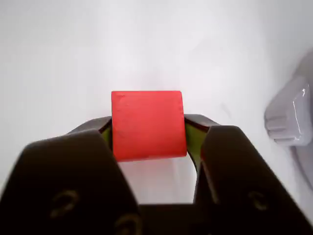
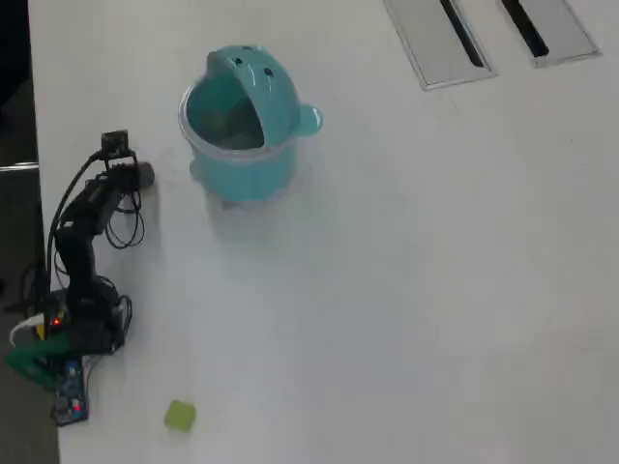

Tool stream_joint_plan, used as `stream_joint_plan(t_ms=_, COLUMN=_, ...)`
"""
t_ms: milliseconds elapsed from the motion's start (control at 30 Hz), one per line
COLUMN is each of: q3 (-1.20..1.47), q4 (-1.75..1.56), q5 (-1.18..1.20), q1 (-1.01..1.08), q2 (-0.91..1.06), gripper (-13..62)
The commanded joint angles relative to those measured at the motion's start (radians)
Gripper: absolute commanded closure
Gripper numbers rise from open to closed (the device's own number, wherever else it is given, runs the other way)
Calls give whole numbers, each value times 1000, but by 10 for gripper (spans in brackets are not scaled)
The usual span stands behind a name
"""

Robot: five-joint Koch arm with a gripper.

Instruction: Grasp RGB lego blocks and put them in the bin one by one.

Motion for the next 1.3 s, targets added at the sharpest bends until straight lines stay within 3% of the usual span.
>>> stream_joint_plan(t_ms=0, q3=-97, q4=-40, q5=8, q1=-2, q2=69, gripper=300)
stream_joint_plan(t_ms=133, q3=-97, q4=-5, q5=9, q1=-3, q2=169, gripper=344)
stream_joint_plan(t_ms=400, q3=-144, q4=78, q5=34, q1=-17, q2=319, gripper=345)
stream_joint_plan(t_ms=533, q3=-293, q4=147, q5=69, q1=-17, q2=411, gripper=345)
stream_joint_plan(t_ms=900, q3=-706, q4=380, q5=-35, q1=176, q2=423, gripper=344)
stream_joint_plan(t_ms=1267, q3=-779, q4=337, q5=-35, q1=377, q2=419, gripper=344)
